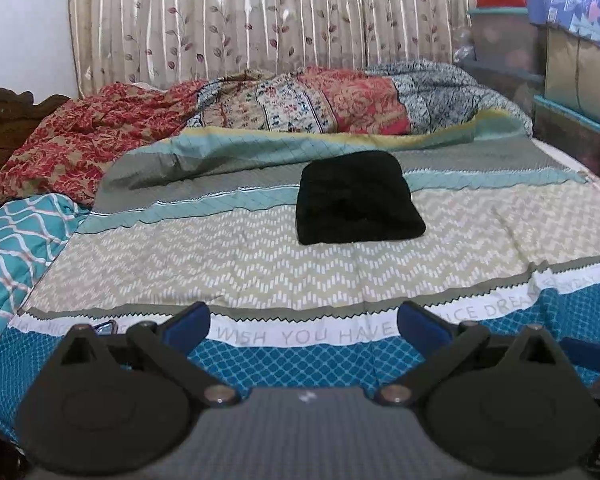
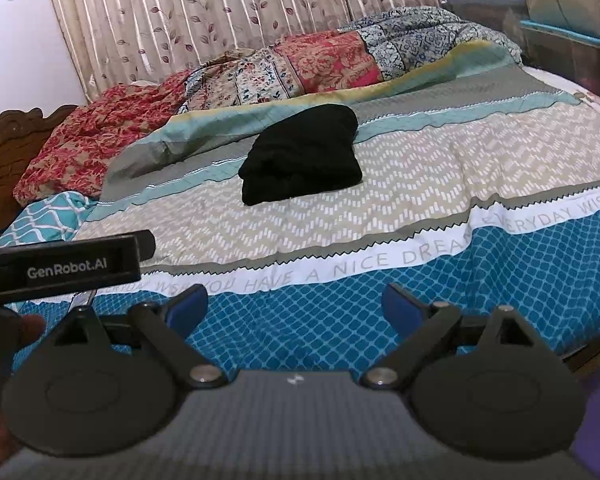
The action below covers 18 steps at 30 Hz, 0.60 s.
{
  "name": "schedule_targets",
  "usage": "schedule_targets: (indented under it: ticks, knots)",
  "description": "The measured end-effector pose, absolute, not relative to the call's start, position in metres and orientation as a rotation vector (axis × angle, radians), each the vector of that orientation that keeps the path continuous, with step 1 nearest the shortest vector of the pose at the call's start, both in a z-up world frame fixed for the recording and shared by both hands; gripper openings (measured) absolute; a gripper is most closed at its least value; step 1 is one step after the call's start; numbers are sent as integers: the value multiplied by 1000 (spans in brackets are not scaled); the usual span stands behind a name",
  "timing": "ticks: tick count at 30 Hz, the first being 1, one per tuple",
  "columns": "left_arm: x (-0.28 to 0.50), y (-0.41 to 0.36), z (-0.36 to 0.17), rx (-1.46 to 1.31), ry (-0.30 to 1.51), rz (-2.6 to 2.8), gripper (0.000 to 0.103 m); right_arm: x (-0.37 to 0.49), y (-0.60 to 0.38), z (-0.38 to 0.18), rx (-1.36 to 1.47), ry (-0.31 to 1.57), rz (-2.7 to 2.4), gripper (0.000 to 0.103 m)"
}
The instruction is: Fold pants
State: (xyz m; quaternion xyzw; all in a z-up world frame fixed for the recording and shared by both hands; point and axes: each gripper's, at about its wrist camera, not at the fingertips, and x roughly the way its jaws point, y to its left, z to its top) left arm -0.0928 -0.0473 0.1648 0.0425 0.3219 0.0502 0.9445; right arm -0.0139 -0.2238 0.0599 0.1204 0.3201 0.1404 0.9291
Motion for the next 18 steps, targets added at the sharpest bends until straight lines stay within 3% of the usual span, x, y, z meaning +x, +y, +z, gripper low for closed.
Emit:
schedule_targets:
  ticks: [18]
  knots:
    - [-122,-55,166,99,587,175,103,-36,-227,63,197,564,255,100]
